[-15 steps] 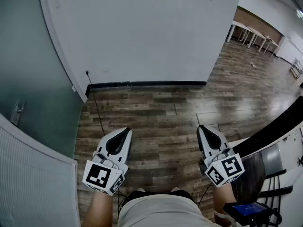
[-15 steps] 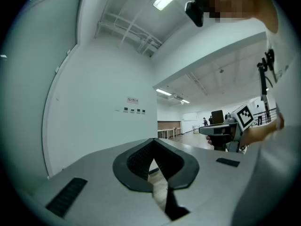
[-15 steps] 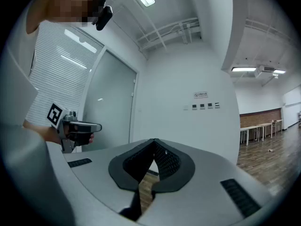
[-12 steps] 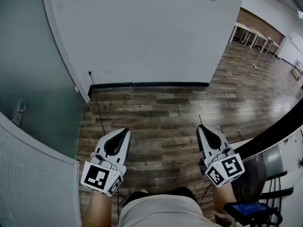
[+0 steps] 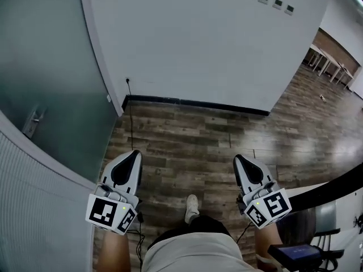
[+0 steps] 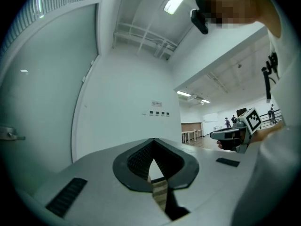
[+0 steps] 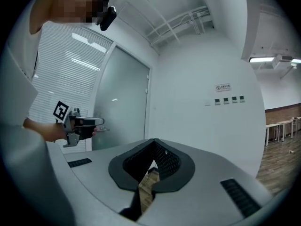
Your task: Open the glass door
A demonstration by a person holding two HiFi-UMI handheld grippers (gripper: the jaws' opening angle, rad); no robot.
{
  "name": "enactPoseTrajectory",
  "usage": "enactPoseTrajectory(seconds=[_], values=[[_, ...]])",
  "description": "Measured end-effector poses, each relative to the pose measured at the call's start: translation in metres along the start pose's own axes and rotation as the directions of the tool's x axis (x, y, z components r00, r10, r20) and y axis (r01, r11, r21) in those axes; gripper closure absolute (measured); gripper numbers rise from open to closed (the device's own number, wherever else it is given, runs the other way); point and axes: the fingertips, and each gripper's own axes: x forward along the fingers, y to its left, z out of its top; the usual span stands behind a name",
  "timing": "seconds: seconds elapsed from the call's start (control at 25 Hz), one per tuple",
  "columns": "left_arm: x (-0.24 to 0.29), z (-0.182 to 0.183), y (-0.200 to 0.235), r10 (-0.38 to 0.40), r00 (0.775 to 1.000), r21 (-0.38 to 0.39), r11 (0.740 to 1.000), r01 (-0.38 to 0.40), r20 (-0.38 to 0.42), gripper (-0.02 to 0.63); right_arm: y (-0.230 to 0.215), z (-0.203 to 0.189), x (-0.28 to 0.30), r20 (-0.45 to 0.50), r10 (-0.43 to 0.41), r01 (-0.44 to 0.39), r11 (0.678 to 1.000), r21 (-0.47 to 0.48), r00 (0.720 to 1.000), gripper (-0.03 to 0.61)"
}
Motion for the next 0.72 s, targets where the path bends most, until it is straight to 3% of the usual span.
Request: enactPoseTrajectory(seconds=[0.2, 0.4, 0.56, 0.72], values=[[0.009, -0.003, 0.047, 0.103, 0.995, 0.003, 0.995, -0.103, -0.013, 0.614, -0.004, -0.005, 0.067, 0.011, 0.090, -0.090, 0.996, 0.023, 0.996, 0.578], [0.028, 0.000, 0.094, 0.221, 0.975, 0.002, 0.975, -0.221, -0.017, 0.614, -0.016, -0.004, 0.143, 0.013, 0.199, -0.199, 0.979, 0.034, 0.980, 0.578], [0.046, 0.001, 0.128, 0.320, 0.947, 0.009, 0.948, -0.319, -0.022, 0.614, -0.032, 0.000, 0.200, 0.016, 0.275, -0.276, 0.961, 0.035, 0.961, 0.578], [0.060, 0.002, 0.155, 0.424, 0.905, 0.015, 0.906, -0.424, -0.030, 0.614, -0.046, 0.003, 0.253, 0.028, 0.356, -0.357, 0.933, 0.044, 0.934, 0.578]])
